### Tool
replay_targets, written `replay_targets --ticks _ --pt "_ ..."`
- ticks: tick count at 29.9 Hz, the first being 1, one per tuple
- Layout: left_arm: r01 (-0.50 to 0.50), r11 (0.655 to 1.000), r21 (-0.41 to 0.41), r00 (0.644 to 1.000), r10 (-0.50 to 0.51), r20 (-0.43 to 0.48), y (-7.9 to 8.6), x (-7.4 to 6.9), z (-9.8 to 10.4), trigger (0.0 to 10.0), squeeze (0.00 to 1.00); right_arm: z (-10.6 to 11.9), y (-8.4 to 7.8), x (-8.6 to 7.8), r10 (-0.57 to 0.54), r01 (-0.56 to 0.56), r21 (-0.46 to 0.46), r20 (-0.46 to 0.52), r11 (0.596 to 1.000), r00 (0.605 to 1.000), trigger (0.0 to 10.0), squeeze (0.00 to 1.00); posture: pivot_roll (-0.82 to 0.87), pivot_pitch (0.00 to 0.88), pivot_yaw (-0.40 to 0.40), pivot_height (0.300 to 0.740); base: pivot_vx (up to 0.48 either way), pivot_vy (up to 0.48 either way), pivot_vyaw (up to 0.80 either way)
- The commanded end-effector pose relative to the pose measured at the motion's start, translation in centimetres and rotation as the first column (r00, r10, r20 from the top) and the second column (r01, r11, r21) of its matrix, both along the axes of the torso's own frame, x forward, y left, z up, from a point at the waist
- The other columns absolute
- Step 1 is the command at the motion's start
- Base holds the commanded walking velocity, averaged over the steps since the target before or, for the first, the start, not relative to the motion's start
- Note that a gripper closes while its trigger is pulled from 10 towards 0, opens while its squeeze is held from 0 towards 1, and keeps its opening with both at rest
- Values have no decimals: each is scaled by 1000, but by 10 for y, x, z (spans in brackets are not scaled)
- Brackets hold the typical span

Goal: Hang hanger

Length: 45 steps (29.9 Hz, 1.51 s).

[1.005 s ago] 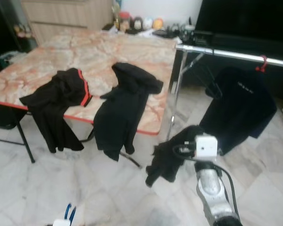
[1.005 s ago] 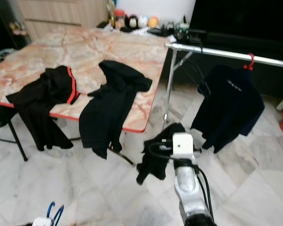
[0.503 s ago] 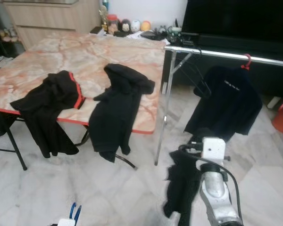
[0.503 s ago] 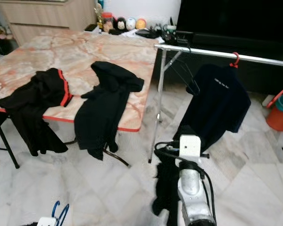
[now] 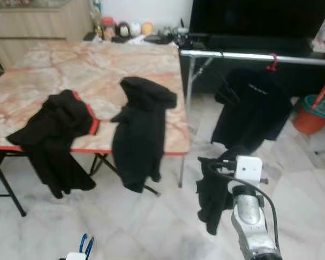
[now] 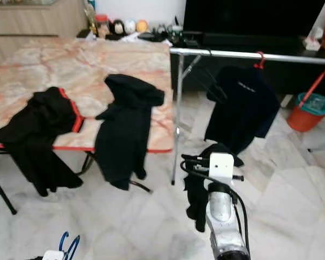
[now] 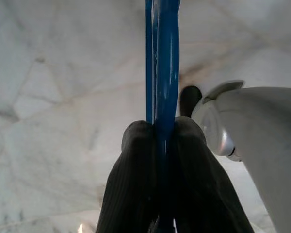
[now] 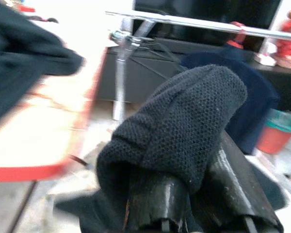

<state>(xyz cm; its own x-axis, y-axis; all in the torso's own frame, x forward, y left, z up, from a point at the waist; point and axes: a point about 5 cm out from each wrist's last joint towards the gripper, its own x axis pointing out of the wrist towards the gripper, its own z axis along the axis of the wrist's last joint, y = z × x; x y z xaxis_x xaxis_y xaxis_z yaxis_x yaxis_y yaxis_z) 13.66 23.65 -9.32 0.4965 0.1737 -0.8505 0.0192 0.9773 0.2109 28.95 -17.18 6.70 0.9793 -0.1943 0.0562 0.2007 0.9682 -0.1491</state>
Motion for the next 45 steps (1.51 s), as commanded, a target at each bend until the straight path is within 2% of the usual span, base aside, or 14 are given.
replay_targets --ticks 1,13,16,25,32,36,45 --pt "8 1000 12 1000 -8 -25 0 -7 -3 10000 0 11 9 5 28 -28 1 47 1000 998 10000 0 31 0 -25 740 0 480 0" --pt "16 1000 11 999 -16 -28 -2 -7 -3 10000 0 13 17 5 82 -79 -55 54 995 995 10000 0 20 0 -12 740 0 480 125" --pt "18 1000 12 999 -18 -28 -2 -7 -3 10000 0 12 18 5 82 -80 -49 52 996 995 10000 0 20 0 -11 740 0 480 708" --pt "22 1000 13 999 -22 -28 0 -8 -3 10000 0 14 18 5 76 -73 -60 57 996 995 10000 0 27 0 -11 740 0 454 0" --pt "17 1000 16 1000 -17 -15 0 -8 -2 10000 0 14 17 5 70 -66 -59 58 996 996 10000 0 33 0 -17 740 0 0 0" --pt "9 1000 -4 1000 -9 16 -6 1 -1 10000 0 15 16 6 64 -60 -57 60 997 996 10000 0 33 0 -17 740 0 0 0" --pt "8 1000 -15 1000 -7 19 -11 5 -1 10000 0 16 16 5 61 -57 -60 70 997 996 10000 0 33 0 -16 740 0 0 0"
